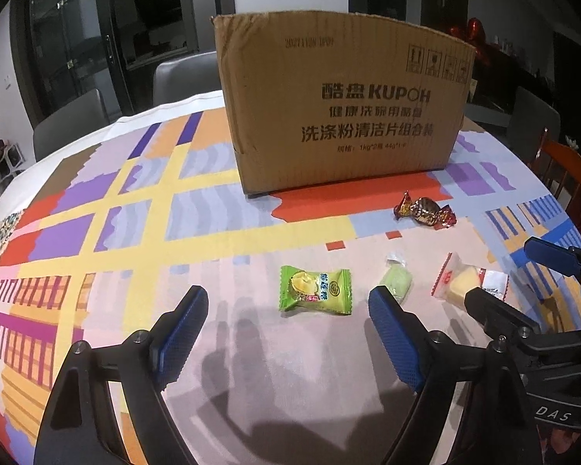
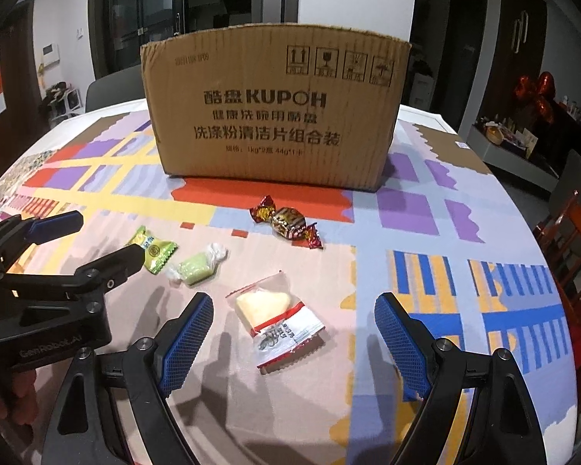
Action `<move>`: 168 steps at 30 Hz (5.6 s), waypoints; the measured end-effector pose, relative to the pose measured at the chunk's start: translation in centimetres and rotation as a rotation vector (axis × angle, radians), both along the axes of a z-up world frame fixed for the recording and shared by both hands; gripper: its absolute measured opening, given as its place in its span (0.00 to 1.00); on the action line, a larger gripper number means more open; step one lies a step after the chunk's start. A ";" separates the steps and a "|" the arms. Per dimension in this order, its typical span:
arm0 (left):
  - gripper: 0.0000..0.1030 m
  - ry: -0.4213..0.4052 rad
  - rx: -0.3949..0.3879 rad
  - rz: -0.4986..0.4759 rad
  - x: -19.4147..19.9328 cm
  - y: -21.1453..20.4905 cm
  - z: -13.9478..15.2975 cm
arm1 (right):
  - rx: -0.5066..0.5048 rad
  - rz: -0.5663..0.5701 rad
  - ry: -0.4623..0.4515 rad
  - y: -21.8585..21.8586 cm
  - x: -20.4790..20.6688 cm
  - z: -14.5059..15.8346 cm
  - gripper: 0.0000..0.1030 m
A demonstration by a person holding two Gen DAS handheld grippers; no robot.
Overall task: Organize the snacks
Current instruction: 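Lower the left tool to the green candy while the right tool approaches the white cake packet, then close the left tool on the green candy while the right tool grasps the cake packet, then lift the green candy and cake packet and carry them over the box, then open both tools to drop the green candy and cake packet into the box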
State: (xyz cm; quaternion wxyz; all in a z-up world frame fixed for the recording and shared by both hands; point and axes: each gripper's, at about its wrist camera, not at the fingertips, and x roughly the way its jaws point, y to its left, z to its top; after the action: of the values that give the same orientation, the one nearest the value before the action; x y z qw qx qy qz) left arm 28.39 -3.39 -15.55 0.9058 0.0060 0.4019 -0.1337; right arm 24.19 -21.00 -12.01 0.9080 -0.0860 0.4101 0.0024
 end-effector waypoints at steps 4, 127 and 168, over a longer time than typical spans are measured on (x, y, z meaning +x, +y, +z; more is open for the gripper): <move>0.80 0.010 0.024 -0.004 0.5 -0.5 -0.4 | 0.008 -0.008 0.014 -0.3 0.4 -0.5 0.84; 0.23 -0.176 -0.055 0.068 3.3 -0.6 17.7 | 0.063 0.052 -0.281 -1.0 3.4 18.1 0.33; 0.24 -0.192 -0.032 0.053 13.3 -1.9 18.5 | 0.024 0.062 -0.264 -0.7 15.5 18.9 0.33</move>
State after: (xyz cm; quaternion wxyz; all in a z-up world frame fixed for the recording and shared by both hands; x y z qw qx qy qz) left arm 41.67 -5.28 2.94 0.9434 -0.0064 0.3110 -0.1148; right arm 39.65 -21.69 6.94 0.9545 -0.0874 0.2842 0.0237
